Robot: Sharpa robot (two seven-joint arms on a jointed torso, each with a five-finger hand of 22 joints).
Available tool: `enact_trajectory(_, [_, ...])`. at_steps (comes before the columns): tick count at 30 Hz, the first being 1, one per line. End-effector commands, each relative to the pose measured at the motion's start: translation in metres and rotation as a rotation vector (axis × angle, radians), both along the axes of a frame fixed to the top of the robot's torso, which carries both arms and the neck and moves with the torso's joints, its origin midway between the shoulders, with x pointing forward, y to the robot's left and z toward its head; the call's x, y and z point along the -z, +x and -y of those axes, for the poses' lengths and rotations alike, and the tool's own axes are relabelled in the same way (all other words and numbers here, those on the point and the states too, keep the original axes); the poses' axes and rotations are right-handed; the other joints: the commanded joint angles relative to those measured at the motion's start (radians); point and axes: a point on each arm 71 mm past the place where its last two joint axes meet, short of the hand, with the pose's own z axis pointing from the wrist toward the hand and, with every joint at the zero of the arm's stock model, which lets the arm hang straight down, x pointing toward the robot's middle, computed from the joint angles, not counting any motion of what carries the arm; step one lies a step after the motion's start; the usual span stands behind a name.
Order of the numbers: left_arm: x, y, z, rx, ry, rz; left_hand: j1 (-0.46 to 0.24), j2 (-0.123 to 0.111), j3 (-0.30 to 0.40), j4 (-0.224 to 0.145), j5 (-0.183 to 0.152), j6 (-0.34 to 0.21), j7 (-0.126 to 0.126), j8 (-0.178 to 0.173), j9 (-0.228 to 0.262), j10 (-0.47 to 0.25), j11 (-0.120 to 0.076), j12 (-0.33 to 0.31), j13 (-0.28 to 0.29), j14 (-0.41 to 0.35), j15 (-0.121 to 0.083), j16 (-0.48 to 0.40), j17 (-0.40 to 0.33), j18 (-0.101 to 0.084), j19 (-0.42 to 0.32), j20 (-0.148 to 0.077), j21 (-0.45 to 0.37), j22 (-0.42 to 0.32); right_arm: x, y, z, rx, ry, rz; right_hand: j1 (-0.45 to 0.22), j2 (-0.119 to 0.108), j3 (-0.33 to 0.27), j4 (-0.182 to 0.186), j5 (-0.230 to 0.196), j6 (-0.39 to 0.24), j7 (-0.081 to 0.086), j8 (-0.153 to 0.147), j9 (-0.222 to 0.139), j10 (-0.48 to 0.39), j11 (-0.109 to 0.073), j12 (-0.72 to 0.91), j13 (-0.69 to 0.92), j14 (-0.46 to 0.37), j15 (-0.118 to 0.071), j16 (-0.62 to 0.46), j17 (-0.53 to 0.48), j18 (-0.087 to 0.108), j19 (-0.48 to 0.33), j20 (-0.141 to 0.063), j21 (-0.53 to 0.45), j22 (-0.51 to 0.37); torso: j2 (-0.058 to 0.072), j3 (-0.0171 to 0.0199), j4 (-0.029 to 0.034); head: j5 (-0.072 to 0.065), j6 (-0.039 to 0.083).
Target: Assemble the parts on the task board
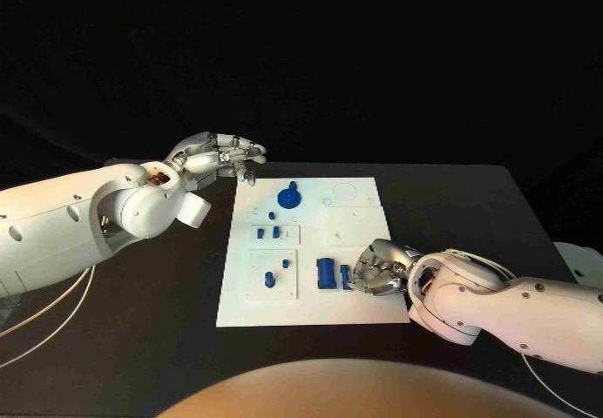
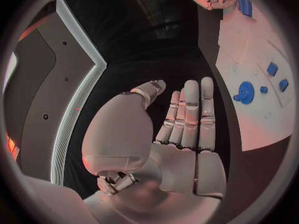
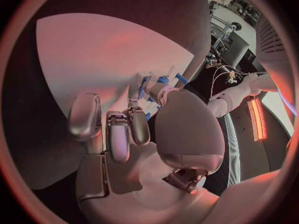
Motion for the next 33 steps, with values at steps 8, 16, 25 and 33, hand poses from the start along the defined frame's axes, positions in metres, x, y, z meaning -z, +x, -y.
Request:
enact_trajectory(8, [-0.001, 0.000, 0.001, 0.012, -0.007, 0.005, 0.005, 0.007, 0.001, 0.006, 0.004, -0.005, 0.000, 0.002, -0.001, -0.006, 0.002, 0.005, -0.001, -0.004, 0.000, 0.003, 0.001, 0.010, 0.001, 0.009, -0.002, -0.001, -0.009, -0.001, -0.002, -0.001, 0.024, 0.060, -0.004, 0.008, -0.004, 0.013, -0.002, 0.012, -0.003, 0.003, 0.004, 0.009, -0.004, 0.003, 0.088, 0.101, -0.002, 0.003, 0.241, -0.011, 0.003, -0.002, -0.003, 0.095, 0.000, -0.0001, -0.0013, 0.002, 0.000])
enact_trajectory(16, [-0.001, 0.000, 0.002, 0.014, -0.008, 0.005, 0.005, 0.007, 0.001, 0.006, 0.004, -0.005, 0.000, 0.002, -0.001, -0.006, 0.002, 0.005, -0.001, -0.004, 0.000, 0.003, 0.001, 0.010, 0.001, 0.009, -0.002, -0.001, -0.022, -0.006, -0.012, -0.062, 0.059, 0.090, 0.012, -0.003, -0.008, 0.001, -0.002, 0.018, -0.009, 0.014, 0.017, 0.012, -0.009, 0.007, 0.092, 0.101, -0.006, 0.003, 0.240, -0.011, 0.004, -0.004, -0.003, 0.096, -0.001, -0.0017, 0.0002, -0.002, 0.000])
enact_trajectory(25, [-0.001, -0.001, 0.002, 0.016, -0.009, 0.006, 0.005, 0.007, 0.001, 0.006, 0.004, -0.005, 0.000, 0.002, -0.001, -0.006, 0.002, 0.005, -0.001, -0.004, 0.000, 0.003, 0.001, 0.010, 0.001, 0.009, -0.002, -0.001, -0.022, -0.007, -0.026, -0.116, 0.050, 0.104, 0.023, -0.013, -0.026, -0.007, -0.005, 0.021, -0.011, 0.021, 0.027, 0.013, -0.011, 0.009, 0.094, 0.101, -0.007, 0.004, 0.241, -0.011, 0.004, -0.006, -0.003, 0.098, -0.002, -0.0031, 0.0004, -0.004, 0.000])
enact_trajectory(33, [-0.001, -0.001, 0.003, 0.018, -0.011, 0.006, 0.004, 0.007, 0.000, 0.007, 0.004, -0.006, 0.000, 0.004, -0.002, -0.007, 0.002, 0.007, -0.002, -0.004, 0.000, 0.003, 0.001, 0.010, 0.000, 0.009, -0.002, -0.001, -0.016, -0.005, -0.035, -0.123, 0.036, 0.101, 0.038, -0.009, -0.032, -0.015, -0.003, 0.025, -0.014, 0.027, 0.035, 0.014, -0.014, 0.010, 0.096, 0.101, -0.009, 0.004, 0.242, -0.011, 0.005, -0.007, -0.002, 0.099, 0.000, -0.0012, 0.0021, 0.000, 0.000])
